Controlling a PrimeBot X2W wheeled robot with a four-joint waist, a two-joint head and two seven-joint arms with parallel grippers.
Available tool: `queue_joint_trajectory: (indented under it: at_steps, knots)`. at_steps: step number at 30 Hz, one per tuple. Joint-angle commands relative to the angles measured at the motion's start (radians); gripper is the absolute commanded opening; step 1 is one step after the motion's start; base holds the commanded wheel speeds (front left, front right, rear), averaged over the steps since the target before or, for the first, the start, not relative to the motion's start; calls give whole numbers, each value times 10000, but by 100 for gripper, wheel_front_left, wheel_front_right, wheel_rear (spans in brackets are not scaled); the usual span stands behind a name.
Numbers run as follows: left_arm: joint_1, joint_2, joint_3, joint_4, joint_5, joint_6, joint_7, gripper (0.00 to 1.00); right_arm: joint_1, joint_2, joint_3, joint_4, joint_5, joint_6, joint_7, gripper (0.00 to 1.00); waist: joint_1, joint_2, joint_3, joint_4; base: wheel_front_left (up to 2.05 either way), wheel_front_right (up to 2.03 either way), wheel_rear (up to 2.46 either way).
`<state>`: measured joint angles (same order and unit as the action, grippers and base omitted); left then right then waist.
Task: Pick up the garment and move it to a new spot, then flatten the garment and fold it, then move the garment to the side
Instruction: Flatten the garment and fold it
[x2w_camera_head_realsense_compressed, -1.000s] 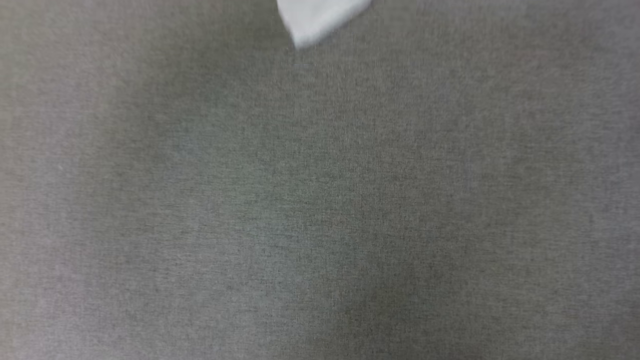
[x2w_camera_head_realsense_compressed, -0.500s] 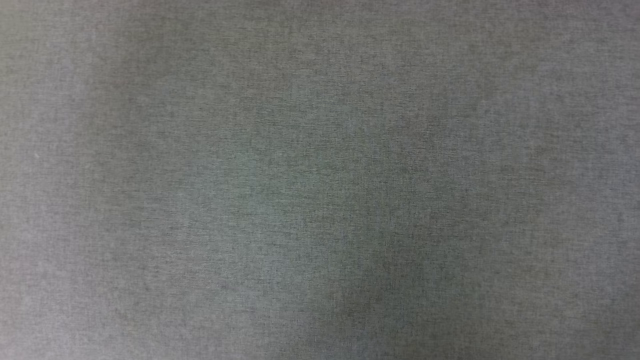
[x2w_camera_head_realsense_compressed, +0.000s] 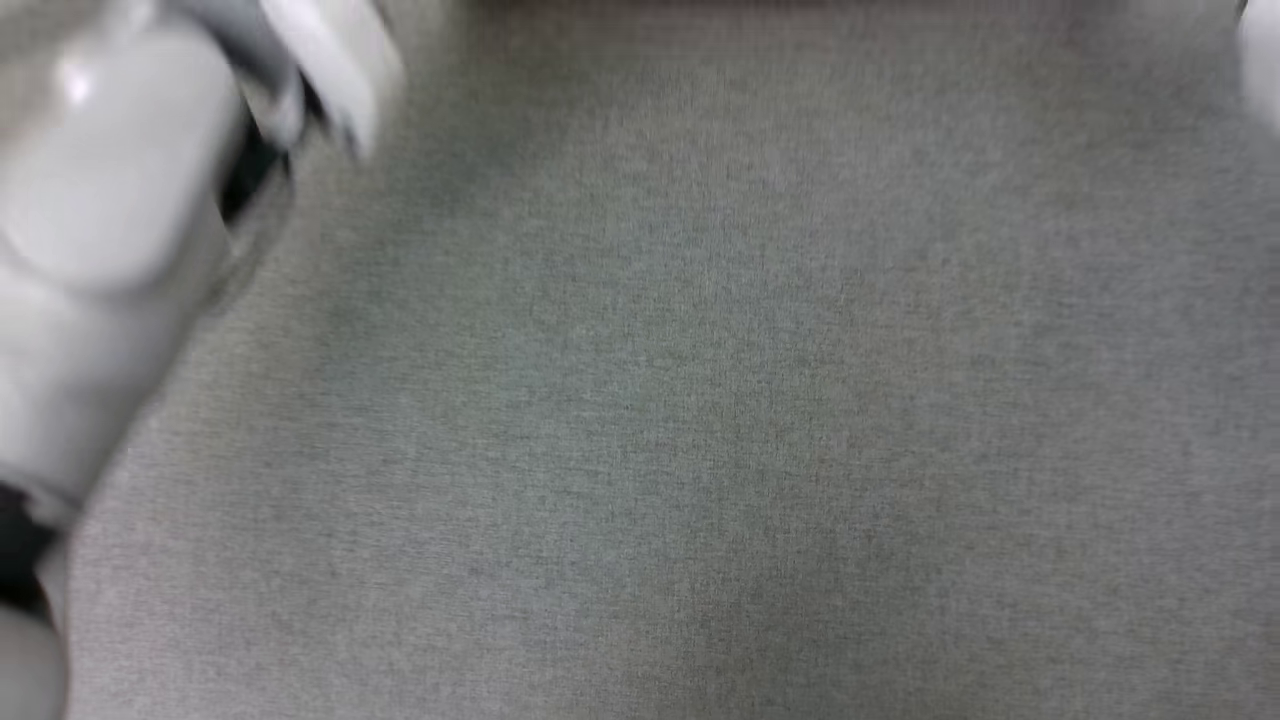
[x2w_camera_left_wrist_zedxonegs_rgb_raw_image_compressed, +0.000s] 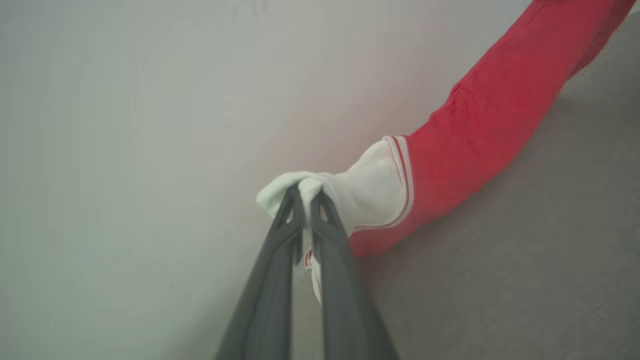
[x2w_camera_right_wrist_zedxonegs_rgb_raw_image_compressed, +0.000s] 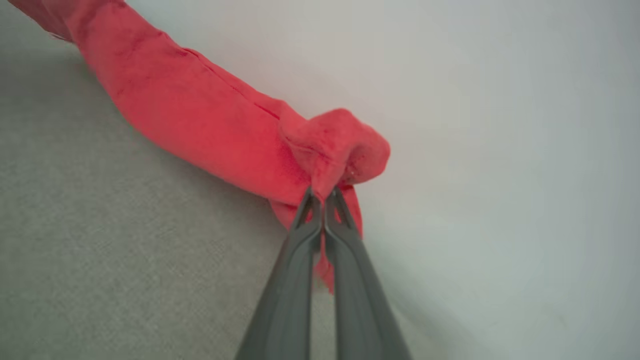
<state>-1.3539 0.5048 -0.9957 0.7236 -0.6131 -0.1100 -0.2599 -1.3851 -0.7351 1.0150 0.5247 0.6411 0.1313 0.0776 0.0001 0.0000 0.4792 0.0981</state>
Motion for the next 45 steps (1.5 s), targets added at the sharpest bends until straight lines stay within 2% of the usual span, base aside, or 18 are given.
queue_joint_trajectory:
  at_steps: [1, 5, 13, 19, 25, 29, 34, 39, 45]
  knots:
    - [513, 90, -40, -135, -113, 41, -57, 0, 465, -78, 31, -153, 99, -12, -87, 0, -1, 0, -477, 39, 0, 0, 0]
    - [2617, 295, -185, -928, -392, 419, -63, 0, 2264, -241, -94, -624, 410, -12, -272, 0, -1, 0, -1212, 24, 0, 0, 0]
    - [6350, 1195, -849, -2741, -1057, 1147, 165, 0, 5927, -662, -508, -1418, 848, -12, -428, 0, -1, 0, -2683, 113, 0, 0, 0]
    - [8393, 2011, -1467, -4315, -1478, 1723, 801, 0, 8462, -1007, -1121, -2128, 1032, -12, -218, 0, -1, 0, -3723, 168, 0, 0, 0]
    - [9996, 2743, -1958, -5969, -1904, 2433, 1472, 0, 10924, -1275, -2189, -2923, 1055, -12, 144, 0, -1, 0, -4425, 138, 0, 0, 0]
    - [10741, 3170, -2194, -6900, -2078, 2874, 1904, 0, 12504, -1317, -3142, -3346, 942, -12, 396, 0, -1, 0, -4770, 112, 0, 0, 0]
    - [11423, 3408, -2406, -7681, -2254, 3214, 2305, 0, 14284, -1118, -4325, -3880, 602, -12, 784, 0, -1, 0, -4962, 112, 0, 0, 0]
    - [11619, 3370, -2497, -7843, -2227, 3294, 2553, 0, 15458, -626, -5517, -4359, 136, -12, 1247, 0, -1, 0, -4966, 112, 0, 0, 0]
    - [10907, 3442, -2400, -7653, -1864, 3051, 2736, 0, 15945, -33, -6484, -5050, -403, -12, 1730, 0, -1, 0, -4827, 92, 0, 0, 0]
